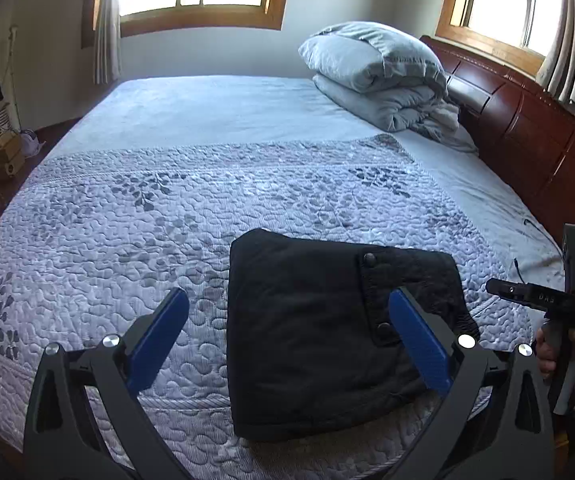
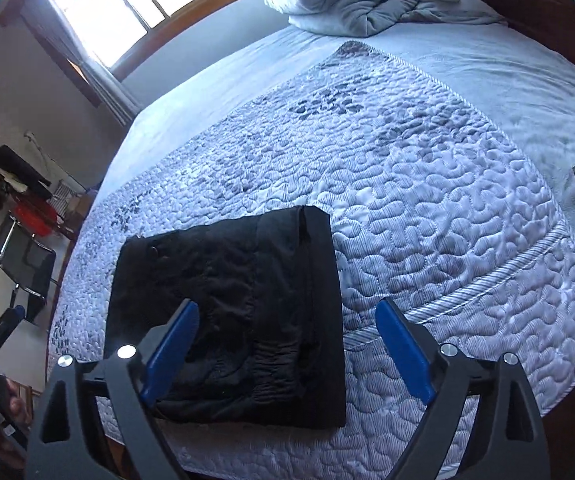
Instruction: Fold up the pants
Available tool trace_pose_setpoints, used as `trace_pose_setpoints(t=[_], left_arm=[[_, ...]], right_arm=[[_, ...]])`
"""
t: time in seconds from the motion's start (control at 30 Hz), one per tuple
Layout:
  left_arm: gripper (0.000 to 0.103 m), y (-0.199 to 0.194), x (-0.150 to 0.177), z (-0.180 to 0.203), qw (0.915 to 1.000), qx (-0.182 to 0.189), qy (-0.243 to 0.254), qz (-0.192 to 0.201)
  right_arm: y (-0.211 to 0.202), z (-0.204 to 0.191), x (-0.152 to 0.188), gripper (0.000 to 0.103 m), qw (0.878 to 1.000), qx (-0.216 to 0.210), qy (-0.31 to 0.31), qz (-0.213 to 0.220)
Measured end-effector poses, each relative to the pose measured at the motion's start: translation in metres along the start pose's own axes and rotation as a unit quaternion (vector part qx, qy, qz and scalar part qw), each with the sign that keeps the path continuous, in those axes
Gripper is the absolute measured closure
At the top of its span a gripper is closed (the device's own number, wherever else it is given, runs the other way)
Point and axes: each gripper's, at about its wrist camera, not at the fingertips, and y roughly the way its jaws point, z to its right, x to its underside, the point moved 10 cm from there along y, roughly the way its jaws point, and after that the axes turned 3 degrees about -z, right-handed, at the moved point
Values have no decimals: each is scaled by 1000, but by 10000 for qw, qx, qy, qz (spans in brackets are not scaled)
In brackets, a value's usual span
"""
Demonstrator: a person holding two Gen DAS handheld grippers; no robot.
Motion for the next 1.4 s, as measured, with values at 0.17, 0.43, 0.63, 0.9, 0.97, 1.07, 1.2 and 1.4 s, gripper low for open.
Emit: trace_pose_setpoints(t=[0.17, 0.43, 0.63, 0.9, 0.97, 1.07, 1.2, 1.4], left_arm=[[3, 53, 26, -23, 9969, 212, -240, -726], [3, 104, 70, -74, 9600, 1507, -1619, -1719], [3, 134, 88, -71, 9201, 2439, -1727, -2531], [3, 167, 103, -55, 8698, 3196, -1936, -3222], [3, 167, 103, -47, 8557, 3436, -1993, -3317], [3, 173, 105, -35, 8405, 3615, -1965, -3525], [3, 177, 111, -24, 8322, 3671, -1802, -3743], [3, 184, 117, -12, 8249, 3590, -1674, -4033]], right_arm=[[19, 10, -1, 12, 9995, -121, 241, -156], [35, 17, 1, 12, 9987, -317, 190, -361], [52, 21, 7, 12, 9961, -549, 165, -664], [68, 30, 18, 12, 9858, -1215, 388, -1093], [71, 32, 19, 12, 9817, -1419, 430, -1197], [77, 35, 21, 11, 9736, -1735, 471, -1407], [84, 38, 26, 10, 9624, -2085, 502, -1665], [96, 37, 30, 6, 9534, -2280, 445, -1927]])
